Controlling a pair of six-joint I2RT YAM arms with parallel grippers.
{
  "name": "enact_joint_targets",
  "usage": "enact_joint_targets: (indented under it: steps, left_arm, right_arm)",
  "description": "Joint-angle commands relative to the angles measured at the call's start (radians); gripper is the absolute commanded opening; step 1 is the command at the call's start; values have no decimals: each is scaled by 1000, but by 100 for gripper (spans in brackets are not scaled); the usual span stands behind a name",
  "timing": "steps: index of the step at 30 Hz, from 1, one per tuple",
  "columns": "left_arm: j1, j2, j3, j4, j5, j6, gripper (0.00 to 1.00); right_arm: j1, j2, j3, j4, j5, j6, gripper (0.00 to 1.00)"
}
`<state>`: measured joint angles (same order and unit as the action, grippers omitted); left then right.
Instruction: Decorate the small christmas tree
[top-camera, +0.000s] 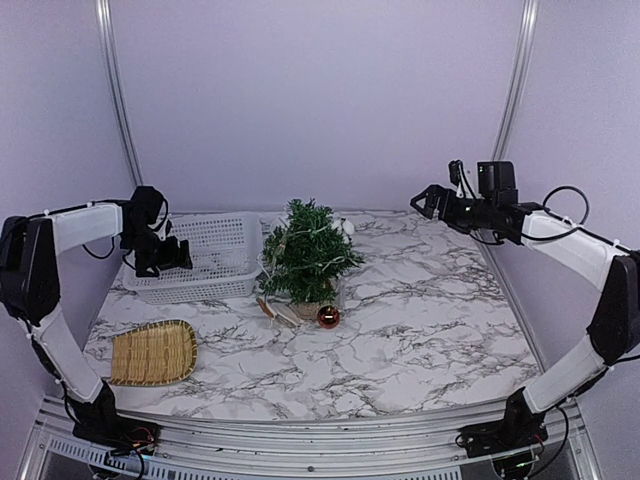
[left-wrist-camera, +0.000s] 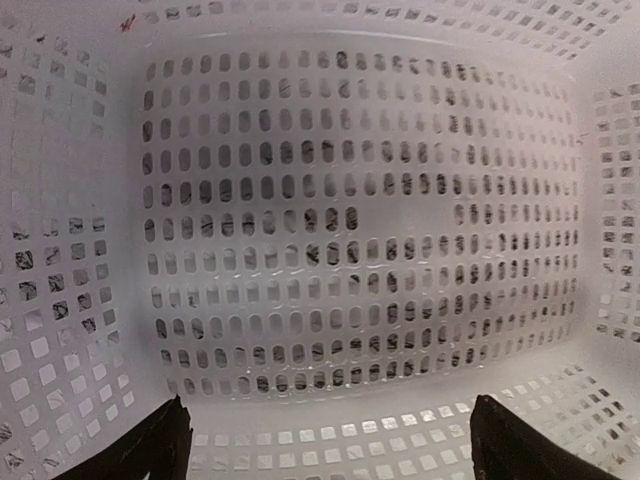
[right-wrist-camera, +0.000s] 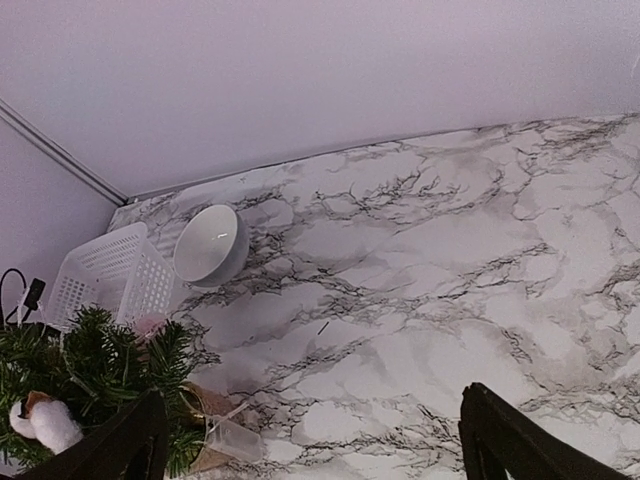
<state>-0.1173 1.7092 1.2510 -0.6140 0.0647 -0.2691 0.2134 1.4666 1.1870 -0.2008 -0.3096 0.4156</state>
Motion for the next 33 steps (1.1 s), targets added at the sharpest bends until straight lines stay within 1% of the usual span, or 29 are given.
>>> enact_joint_targets:
  steps: [1,8,12,13,17,21,25,28,31,33]
  left_arm:
    - [31,57,-11,-73,-168,-43,99]
    - [163,51,-33,-72,-309,-167,99]
    - [203,43,-29,-72,-333,-201,99]
    - [204,37,-24,-67,-320,-202,99]
    - [205,1,5,-11,-182,-167,99]
    - [203,-53,40,45,-75,-147,99]
    - [187,-113,53,129,75,-139,99]
    - [133,-163,51,187,124,-110,99]
    - [26,-187,44,217,127,-79,99]
    - [-13,-191,18,247,156,-91,99]
  right_arm:
    - [-5,26,56,-33,-7,-10,99]
    - [-6,35,62,-52,7,-20,99]
    - [-6,33,56,-61,25,-27,99]
    - [-6,31,53,-61,30,-25,99]
    - [-6,23,37,-66,50,-22,99]
    - [-6,8,22,-65,67,-31,99]
    - [-5,-9,4,-55,61,-42,99]
    - [-6,-15,-4,-52,42,-53,99]
    - [-5,-20,-16,-47,17,-62,99]
    - [-5,-23,-30,-35,-6,-64,99]
